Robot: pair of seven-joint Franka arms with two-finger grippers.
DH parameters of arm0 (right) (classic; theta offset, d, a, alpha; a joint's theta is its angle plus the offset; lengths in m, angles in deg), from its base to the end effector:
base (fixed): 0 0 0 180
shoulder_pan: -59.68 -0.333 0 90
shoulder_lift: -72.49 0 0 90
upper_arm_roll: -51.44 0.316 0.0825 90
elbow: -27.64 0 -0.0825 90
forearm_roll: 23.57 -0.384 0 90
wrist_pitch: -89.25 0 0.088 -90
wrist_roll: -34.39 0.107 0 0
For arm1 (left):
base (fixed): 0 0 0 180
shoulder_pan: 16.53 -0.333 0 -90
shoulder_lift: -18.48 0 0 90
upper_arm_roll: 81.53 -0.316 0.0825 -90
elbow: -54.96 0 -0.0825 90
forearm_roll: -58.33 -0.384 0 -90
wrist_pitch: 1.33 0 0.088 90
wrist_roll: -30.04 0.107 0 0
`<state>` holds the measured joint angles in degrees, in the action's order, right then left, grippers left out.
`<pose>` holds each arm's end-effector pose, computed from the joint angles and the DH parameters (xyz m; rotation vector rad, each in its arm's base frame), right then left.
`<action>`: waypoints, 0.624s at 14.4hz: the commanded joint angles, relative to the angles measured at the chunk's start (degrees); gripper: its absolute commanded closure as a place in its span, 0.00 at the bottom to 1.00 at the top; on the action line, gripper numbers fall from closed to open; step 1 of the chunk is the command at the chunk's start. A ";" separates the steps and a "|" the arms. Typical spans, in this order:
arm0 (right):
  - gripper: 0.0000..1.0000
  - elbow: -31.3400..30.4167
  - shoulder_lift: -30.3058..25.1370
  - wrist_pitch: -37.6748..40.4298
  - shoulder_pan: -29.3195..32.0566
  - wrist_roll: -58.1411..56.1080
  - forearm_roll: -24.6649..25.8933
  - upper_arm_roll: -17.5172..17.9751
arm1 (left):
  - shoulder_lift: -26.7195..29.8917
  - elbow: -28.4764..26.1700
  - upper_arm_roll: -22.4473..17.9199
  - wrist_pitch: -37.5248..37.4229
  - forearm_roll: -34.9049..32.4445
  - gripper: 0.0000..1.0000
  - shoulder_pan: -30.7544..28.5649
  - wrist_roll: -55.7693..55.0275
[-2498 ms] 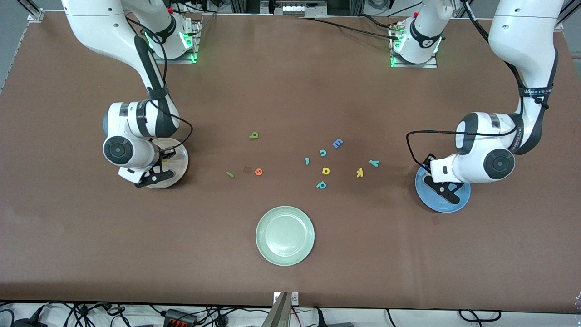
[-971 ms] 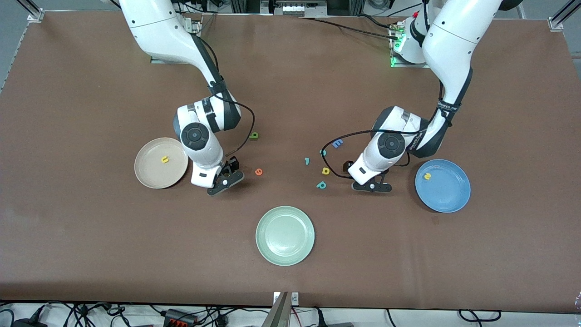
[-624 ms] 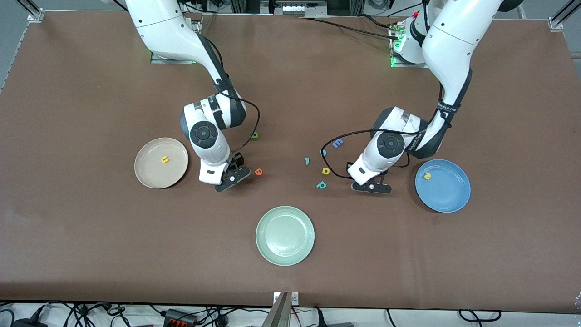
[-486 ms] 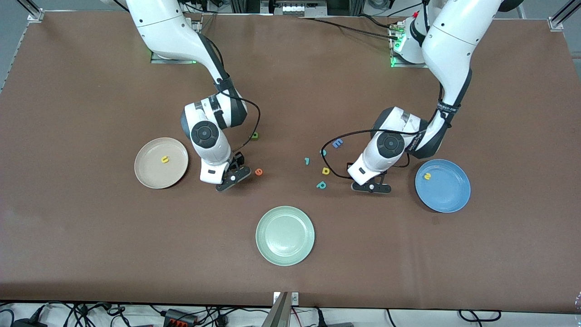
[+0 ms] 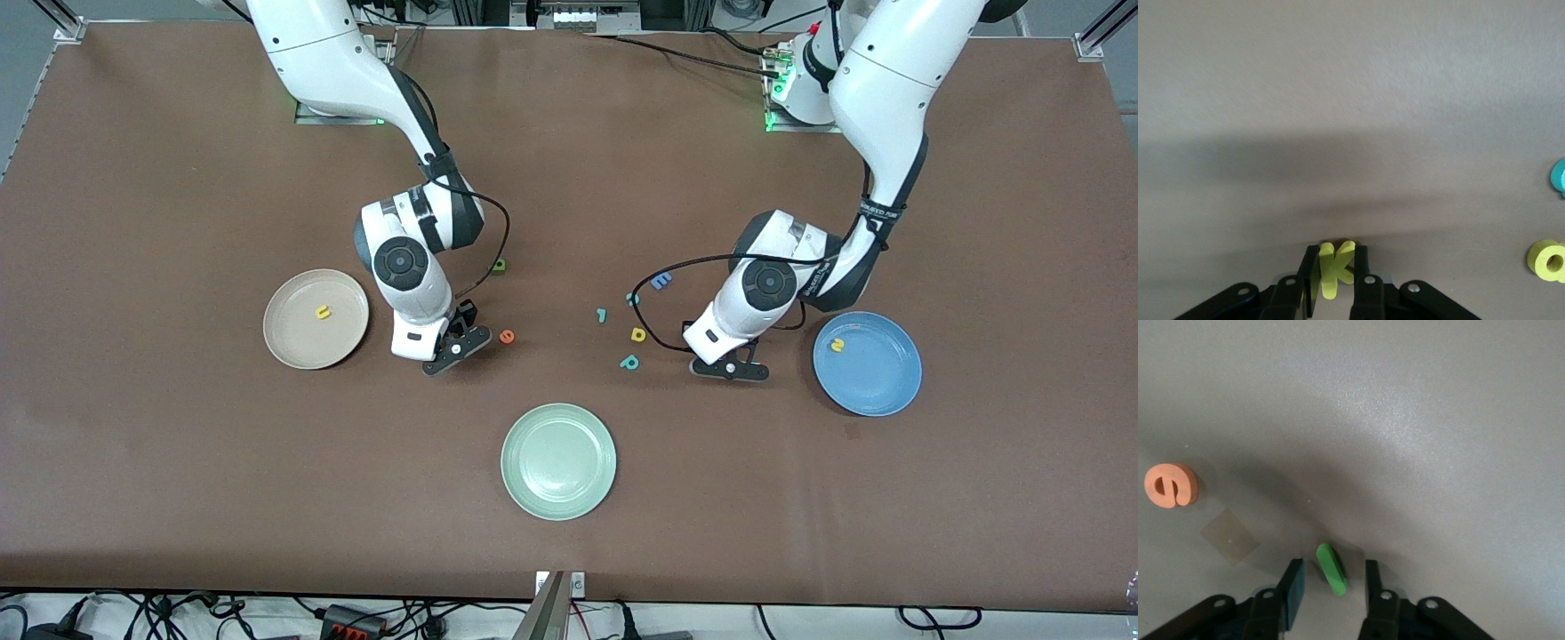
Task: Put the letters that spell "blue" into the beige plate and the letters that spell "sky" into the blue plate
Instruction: 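Grasp the green stick with the right gripper while the left grasps yellow k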
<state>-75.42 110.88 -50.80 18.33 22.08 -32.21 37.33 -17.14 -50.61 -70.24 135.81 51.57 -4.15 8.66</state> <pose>0.5753 0.3085 0.1828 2.9369 0.9498 0.0122 0.5872 -0.2493 0.1881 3.1228 -0.1502 -0.1027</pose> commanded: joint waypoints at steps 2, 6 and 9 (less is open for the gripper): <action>0.69 0.67 -0.06 0.83 0.04 -1.23 -0.32 -0.13 | 5.55 1.60 0.31 -10.90 -1.41 0.94 -5.51 10.98; 0.70 0.93 0.73 0.66 0.22 -1.23 -0.41 -0.05 | 6.09 2.04 -0.04 -16.99 -1.50 0.91 -13.49 23.55; 0.70 1.80 1.52 0.57 0.04 -1.14 -0.50 -0.05 | 4.95 2.04 -0.04 -15.86 -1.58 0.90 -17.91 30.68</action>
<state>-75.29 111.26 -50.79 18.36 22.08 -32.21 37.23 -11.61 -48.41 -70.96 119.51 51.52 -19.88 35.66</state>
